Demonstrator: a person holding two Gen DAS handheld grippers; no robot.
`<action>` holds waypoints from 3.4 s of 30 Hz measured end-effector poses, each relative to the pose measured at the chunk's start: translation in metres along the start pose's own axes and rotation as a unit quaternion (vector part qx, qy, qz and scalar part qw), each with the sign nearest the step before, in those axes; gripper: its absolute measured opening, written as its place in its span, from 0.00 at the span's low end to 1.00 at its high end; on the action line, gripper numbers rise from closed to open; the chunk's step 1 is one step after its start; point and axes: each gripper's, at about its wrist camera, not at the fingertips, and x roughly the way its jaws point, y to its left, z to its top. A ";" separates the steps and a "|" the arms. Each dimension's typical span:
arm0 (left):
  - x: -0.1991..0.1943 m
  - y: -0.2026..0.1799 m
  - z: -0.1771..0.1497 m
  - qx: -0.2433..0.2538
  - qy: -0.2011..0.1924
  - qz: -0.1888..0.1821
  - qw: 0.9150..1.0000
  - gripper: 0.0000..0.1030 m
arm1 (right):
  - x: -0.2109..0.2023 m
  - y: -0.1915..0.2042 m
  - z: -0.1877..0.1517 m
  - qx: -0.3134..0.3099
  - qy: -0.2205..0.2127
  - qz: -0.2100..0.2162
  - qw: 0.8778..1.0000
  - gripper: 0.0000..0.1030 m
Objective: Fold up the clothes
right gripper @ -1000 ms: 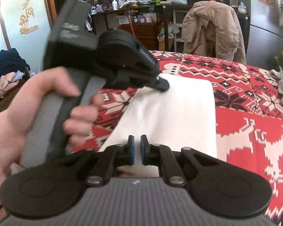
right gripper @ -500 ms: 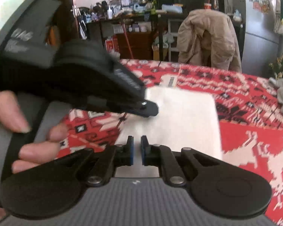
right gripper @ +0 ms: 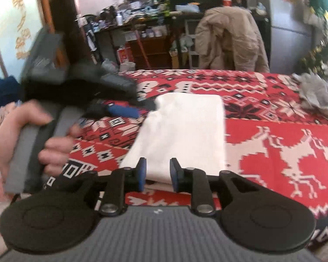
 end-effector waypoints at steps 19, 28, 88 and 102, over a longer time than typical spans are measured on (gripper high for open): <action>0.042 0.030 -0.007 -0.108 0.029 -0.030 0.993 0.44 | 0.088 -0.103 0.035 0.113 -0.001 -0.024 0.993 0.31; 0.046 0.024 -0.006 -0.107 0.026 -0.030 0.993 0.42 | 0.109 -0.110 0.034 0.156 0.006 -0.005 0.988 0.33; -0.065 0.260 0.165 -0.114 -0.067 0.114 0.985 0.37 | 0.315 0.149 0.158 0.122 -0.006 0.106 0.987 0.22; -0.113 0.229 0.126 -0.061 -0.061 0.167 0.982 0.27 | 0.234 0.145 0.116 0.092 0.001 0.168 0.981 0.15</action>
